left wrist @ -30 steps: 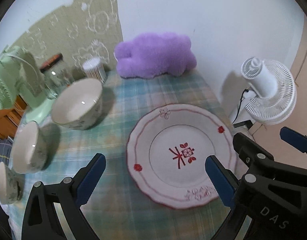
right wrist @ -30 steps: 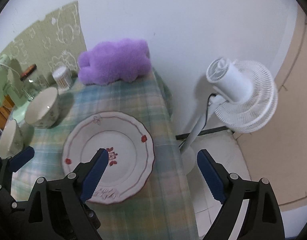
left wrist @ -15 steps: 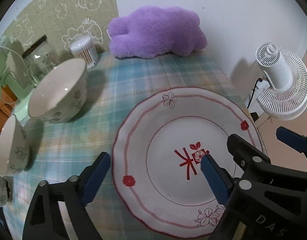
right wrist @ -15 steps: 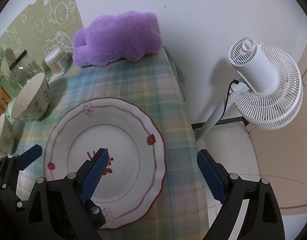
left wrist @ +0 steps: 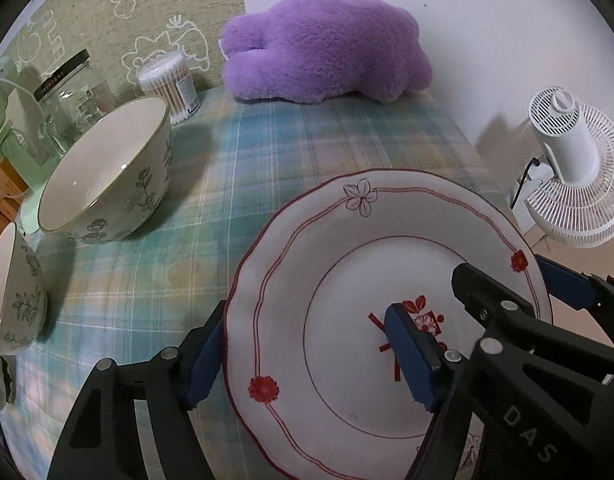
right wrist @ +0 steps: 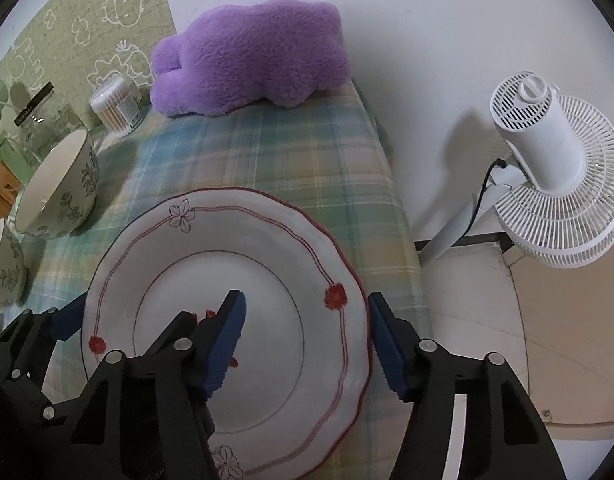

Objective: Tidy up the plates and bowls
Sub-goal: 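Grip the red-rimmed plate rim with both grippers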

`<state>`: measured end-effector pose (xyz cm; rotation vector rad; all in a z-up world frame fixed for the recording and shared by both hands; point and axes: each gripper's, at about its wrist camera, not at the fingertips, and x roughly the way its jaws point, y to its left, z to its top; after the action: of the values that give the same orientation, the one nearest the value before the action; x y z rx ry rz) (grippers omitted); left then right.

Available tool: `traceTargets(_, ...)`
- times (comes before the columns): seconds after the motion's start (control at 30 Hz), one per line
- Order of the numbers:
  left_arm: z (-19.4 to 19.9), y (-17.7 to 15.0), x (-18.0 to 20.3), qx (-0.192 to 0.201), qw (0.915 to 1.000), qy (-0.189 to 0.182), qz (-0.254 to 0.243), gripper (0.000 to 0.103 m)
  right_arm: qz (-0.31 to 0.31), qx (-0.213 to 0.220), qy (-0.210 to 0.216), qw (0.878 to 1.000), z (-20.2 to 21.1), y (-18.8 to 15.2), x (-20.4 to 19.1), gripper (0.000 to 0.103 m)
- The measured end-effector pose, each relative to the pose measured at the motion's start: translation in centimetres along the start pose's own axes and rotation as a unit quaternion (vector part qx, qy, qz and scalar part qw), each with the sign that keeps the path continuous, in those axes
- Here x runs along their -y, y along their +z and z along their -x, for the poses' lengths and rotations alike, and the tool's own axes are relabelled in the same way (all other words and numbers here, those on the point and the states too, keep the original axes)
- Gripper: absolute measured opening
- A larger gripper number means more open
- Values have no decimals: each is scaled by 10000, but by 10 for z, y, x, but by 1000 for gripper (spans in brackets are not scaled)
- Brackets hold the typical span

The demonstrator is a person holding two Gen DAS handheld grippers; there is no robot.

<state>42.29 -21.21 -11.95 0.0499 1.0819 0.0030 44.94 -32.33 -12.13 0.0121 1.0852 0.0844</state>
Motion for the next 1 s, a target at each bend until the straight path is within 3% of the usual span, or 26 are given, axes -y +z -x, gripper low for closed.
traceTargets(0.4,1,1,1,22,10000,55,13,76,107,53,-300,9995,-7,5,-8,63)
traceTargets(1.0,-1,3,-1,159,9998,-33,67,78,-126,-47,-99,9999,-14,6,-2,65)
